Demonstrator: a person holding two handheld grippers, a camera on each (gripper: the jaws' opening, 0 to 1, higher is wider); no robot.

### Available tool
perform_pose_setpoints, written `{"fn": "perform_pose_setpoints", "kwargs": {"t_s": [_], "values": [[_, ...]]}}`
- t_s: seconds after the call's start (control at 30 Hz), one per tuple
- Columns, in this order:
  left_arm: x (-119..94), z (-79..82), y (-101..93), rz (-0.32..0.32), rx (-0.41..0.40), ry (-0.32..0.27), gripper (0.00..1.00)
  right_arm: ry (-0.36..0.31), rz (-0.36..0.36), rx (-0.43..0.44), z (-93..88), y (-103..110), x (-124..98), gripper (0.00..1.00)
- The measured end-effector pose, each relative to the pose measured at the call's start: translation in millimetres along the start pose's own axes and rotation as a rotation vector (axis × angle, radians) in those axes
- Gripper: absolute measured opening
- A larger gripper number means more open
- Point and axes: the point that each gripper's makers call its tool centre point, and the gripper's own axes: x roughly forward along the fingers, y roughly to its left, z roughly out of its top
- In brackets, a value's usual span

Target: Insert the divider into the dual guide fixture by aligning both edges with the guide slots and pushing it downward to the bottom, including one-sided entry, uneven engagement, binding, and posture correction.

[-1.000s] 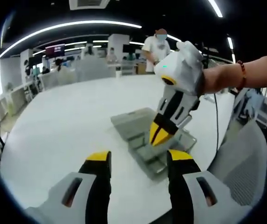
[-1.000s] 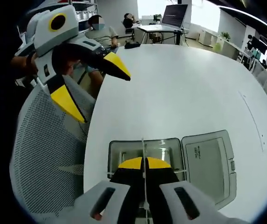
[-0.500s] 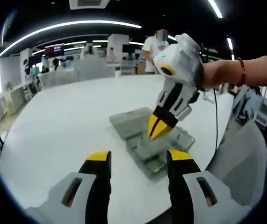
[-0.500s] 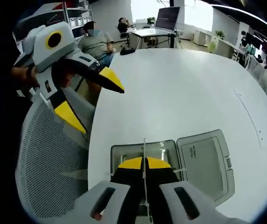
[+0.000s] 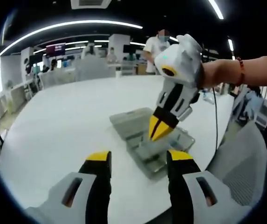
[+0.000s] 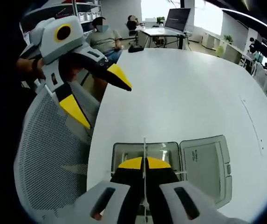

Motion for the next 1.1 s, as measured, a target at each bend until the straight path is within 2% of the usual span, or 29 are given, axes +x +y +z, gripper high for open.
{"fn": "perform_pose_setpoints", "kwargs": {"t_s": [0.4, 0.8, 1.1], "values": [[-1.8, -0.4, 2.1, 0.008, -0.01, -0.004, 0.47, 0.012, 0.009, -0.002, -3.9, -0.4, 6.9, 0.0], [-2.3, -0.5, 3.9, 0.014, -0.015, -0.006, 0.47, 0.063, 0.01, -0.03, -13.0, -1.1, 21.3, 0.0], [-2.0, -2.2, 5.8, 0.015, -0.018, -0.003, 0.46, 0.075, 0.005, -0.021, -15.1, -3.0, 24.6, 0.0]]}}
